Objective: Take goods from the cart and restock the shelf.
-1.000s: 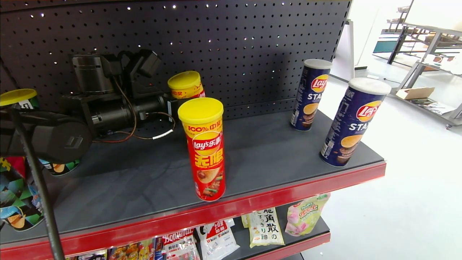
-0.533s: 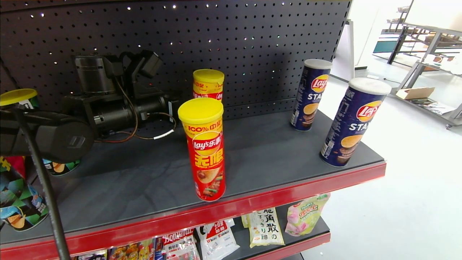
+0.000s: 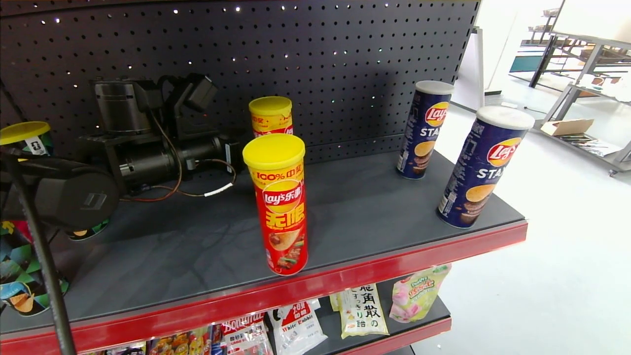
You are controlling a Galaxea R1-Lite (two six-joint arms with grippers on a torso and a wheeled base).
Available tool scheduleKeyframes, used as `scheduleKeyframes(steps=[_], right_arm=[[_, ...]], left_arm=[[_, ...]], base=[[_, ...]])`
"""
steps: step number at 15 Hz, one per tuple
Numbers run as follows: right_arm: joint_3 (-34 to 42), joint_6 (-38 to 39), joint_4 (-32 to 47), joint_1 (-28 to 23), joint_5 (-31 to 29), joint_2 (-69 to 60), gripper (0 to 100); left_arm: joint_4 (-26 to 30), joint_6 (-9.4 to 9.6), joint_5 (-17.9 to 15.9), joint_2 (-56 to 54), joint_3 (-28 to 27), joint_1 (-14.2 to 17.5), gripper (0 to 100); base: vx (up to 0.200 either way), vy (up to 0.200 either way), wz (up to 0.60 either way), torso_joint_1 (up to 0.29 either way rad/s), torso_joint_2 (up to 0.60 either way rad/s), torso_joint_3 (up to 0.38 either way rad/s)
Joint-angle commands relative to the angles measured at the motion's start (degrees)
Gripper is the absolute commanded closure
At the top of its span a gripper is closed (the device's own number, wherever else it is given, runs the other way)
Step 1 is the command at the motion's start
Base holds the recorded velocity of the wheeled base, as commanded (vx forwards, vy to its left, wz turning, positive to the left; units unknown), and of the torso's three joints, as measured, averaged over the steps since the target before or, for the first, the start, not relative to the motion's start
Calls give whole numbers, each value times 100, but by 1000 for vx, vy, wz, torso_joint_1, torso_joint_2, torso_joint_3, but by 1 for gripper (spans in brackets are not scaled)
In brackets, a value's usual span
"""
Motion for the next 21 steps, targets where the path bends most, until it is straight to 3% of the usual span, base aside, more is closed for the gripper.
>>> scheduleKeyframes(steps=[1, 3, 6, 9, 11, 13, 21], right_arm=[[0, -1, -1, 2, 1, 9, 0], [0, -1, -1, 2, 1, 9, 0], [0, -1, -1, 2, 1, 9, 0], [0, -1, -1, 2, 1, 9, 0], [0, -1, -1, 2, 1, 9, 0], [0, -1, -1, 2, 1, 9, 0], [0, -1, -1, 2, 1, 9, 0]], left_arm=[[9, 6, 6, -426, 511, 78, 0], [61, 6, 15, -944, 1153, 157, 0], [721, 15, 94, -2403, 2207, 368, 0], [1195, -73, 164, -3774, 3069, 877, 0], [1204, -170, 103, -4117, 3262, 1203, 0], [1204, -424, 94, -4381, 3315, 1203, 0], [1195, -433, 103, -4451, 3350, 1203, 0]], base=[[0, 0, 0, 0, 0, 0], [0, 0, 0, 0, 0, 0], [0, 0, 0, 0, 0, 0], [0, 0, 0, 0, 0, 0], [0, 0, 0, 0, 0, 0], [0, 0, 0, 0, 0, 0], [0, 0, 0, 0, 0, 0]])
